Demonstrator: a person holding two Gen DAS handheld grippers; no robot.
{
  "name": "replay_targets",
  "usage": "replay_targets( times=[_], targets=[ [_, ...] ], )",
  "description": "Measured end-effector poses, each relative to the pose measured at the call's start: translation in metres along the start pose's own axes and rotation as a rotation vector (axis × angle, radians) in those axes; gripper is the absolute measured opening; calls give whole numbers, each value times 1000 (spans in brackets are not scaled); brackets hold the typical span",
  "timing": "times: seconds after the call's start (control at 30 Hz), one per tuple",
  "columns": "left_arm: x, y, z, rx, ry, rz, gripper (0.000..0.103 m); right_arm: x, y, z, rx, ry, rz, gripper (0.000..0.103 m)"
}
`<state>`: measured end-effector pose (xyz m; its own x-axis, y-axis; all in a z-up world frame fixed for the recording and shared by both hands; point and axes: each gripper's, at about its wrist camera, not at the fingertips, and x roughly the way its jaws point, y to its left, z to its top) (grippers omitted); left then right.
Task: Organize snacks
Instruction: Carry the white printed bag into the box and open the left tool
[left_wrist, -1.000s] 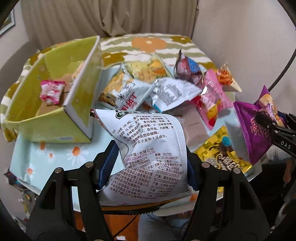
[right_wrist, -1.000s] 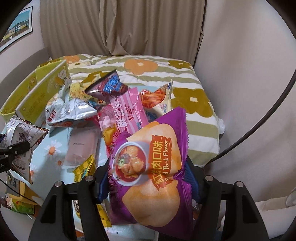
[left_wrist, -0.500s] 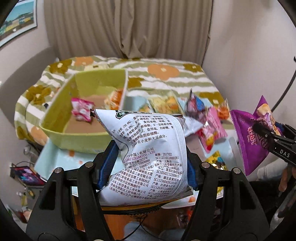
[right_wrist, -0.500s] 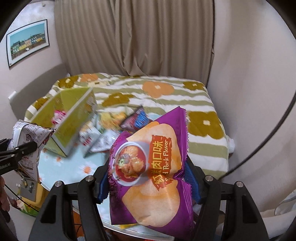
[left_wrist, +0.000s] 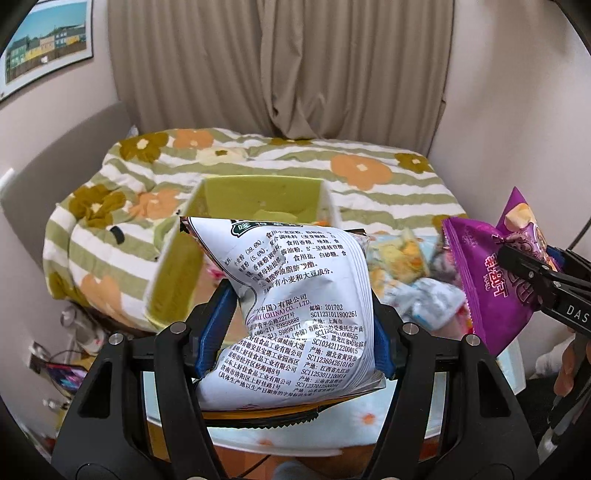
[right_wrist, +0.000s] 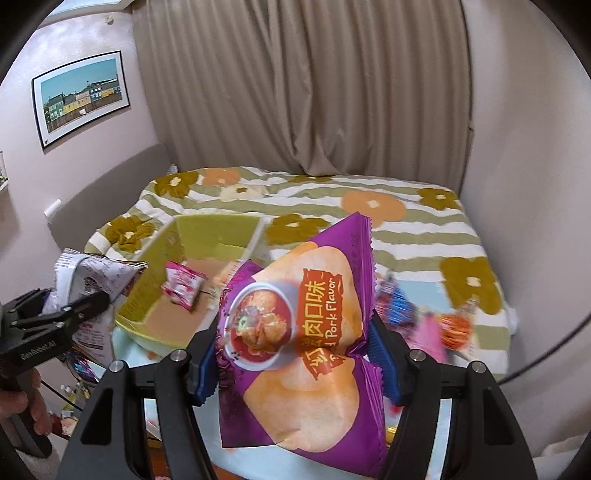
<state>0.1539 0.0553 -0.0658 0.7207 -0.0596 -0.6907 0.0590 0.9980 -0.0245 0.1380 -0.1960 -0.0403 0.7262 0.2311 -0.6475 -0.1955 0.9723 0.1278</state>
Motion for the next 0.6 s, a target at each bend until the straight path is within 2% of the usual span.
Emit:
replay_targets(
  times=[0.3,0.5,0.53,0.6],
  targets=[
    [77,86,21,-30,103,-28,62,67,77,29,9,51,20,64],
    [125,112,26,-27,163,-57,62,105,104,35,50,97,10,64],
    [132,115,25,-29,173,-63,63,111,107,35,57,107,9,64],
    [141,118,23,-30,189,-66,73,122,113,36,70,124,8,64]
  ],
)
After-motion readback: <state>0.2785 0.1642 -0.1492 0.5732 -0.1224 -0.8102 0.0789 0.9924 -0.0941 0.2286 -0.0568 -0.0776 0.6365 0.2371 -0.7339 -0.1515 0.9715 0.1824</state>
